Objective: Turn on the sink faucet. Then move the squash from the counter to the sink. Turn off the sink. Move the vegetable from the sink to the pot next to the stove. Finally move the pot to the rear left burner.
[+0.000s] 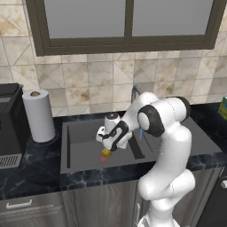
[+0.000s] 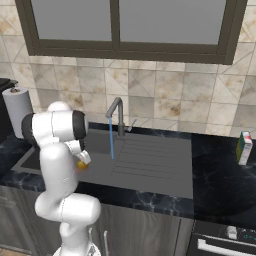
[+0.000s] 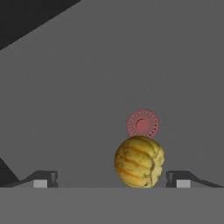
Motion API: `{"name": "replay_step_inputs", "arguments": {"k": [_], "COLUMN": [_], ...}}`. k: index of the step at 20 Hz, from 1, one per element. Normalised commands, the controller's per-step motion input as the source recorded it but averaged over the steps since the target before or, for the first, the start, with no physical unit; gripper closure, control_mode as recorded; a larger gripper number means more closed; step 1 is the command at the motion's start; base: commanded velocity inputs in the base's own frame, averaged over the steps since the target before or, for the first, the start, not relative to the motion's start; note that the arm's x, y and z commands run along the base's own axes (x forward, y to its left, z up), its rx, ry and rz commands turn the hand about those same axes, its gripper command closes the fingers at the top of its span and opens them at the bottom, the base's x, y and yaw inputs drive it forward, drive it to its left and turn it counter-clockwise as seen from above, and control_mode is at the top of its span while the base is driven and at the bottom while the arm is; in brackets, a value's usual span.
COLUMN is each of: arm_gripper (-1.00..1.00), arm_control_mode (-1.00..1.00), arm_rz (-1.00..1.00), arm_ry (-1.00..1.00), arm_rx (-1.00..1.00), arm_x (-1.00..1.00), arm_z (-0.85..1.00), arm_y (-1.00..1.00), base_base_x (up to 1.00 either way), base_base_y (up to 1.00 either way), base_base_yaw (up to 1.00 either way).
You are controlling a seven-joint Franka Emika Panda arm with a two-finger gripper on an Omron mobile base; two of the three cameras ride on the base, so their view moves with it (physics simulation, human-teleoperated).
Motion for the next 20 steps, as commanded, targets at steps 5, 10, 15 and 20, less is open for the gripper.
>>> {"name": "replay_step_inputs", "arguments": {"k": [5, 10, 15, 20], "arm_gripper": [-1.00, -1.00, -1.00, -1.00], "arm_control_mode": [-1.00, -1.00, -1.00, -1.00], "arm_rz": [-0.04, -0.04, -0.03, -0.01], "arm_ry": [0.00, 0.00, 0.00, 0.00], "arm_rx": [0.00, 0.00, 0.00, 0.00], "arm_x": [-0.48, -0.43, -0.36, -0.33], "arm_z": [0.88, 1.00, 0.93, 0.45], "arm_y": [-0.47, -0.41, -0.45, -0.59], "base_base_x": [0.00, 0.00, 0.00, 0.00], "base_base_y": [0.00, 0.00, 0.00, 0.00], "base_base_yaw": [0.00, 0.00, 0.00, 0.00]}}
